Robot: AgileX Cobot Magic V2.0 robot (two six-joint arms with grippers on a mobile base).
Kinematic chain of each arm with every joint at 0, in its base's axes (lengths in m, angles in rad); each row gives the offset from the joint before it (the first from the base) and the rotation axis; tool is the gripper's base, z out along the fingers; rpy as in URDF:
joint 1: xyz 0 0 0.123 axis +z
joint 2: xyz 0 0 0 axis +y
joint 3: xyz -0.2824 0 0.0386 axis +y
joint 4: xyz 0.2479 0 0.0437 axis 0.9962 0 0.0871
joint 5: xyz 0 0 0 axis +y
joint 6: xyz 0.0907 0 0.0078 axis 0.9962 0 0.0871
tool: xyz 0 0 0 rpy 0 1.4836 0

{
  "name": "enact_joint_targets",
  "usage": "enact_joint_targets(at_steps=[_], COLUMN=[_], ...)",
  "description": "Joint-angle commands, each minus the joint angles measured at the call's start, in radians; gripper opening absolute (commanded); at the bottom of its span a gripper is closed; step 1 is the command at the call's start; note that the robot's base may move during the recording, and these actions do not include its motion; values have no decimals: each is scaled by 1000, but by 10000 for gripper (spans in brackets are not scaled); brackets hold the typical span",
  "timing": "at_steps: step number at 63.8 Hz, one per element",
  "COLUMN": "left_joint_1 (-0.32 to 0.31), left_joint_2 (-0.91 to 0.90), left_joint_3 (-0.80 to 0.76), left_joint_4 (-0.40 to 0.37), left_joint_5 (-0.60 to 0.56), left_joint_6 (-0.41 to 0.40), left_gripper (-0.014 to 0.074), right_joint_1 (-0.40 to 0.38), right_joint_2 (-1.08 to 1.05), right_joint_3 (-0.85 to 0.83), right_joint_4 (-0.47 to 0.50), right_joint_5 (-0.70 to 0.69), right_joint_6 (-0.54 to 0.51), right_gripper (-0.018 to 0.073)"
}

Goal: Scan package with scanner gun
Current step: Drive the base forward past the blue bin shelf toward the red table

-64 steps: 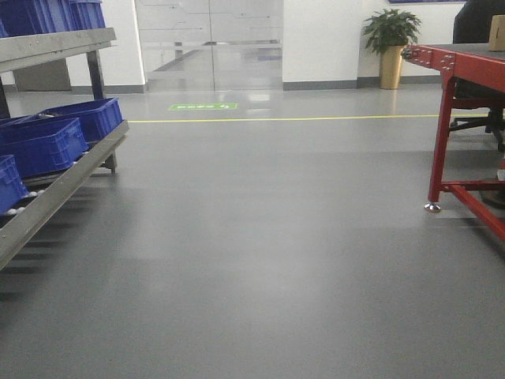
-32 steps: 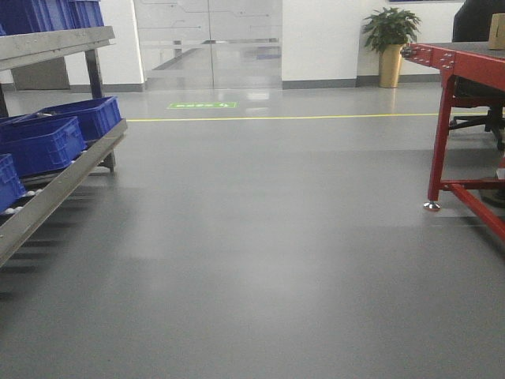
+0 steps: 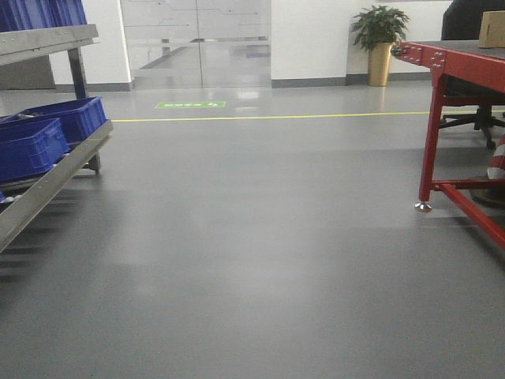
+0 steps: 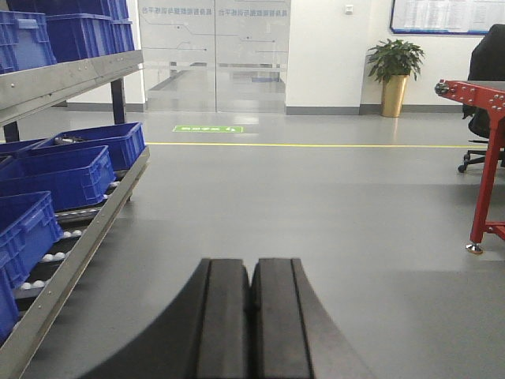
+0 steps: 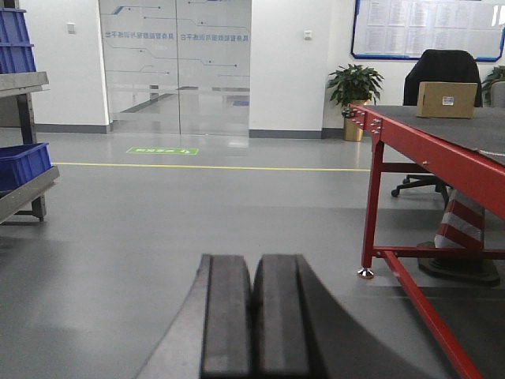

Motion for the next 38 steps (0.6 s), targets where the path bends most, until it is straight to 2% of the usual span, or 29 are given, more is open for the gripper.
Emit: enact_joint_targets(at_steps=[1,38], left_joint_1=[-5,-5], left_joint_2=[-4,-4], left_joint_3=[-2,-2], left_joint_4=[-5,-5], left_joint_5=[-17,-17], left_joint_6=[3,3], left_gripper=[-111,-111], right_joint_1=[-4,-4], right_joint_2=[-3,-3], right_joint_3=[0,0], right_joint_4=[-1,-1], right_joint_5=[-16,-16], right_joint_6=[-3,-3], right_gripper=[-168,-168])
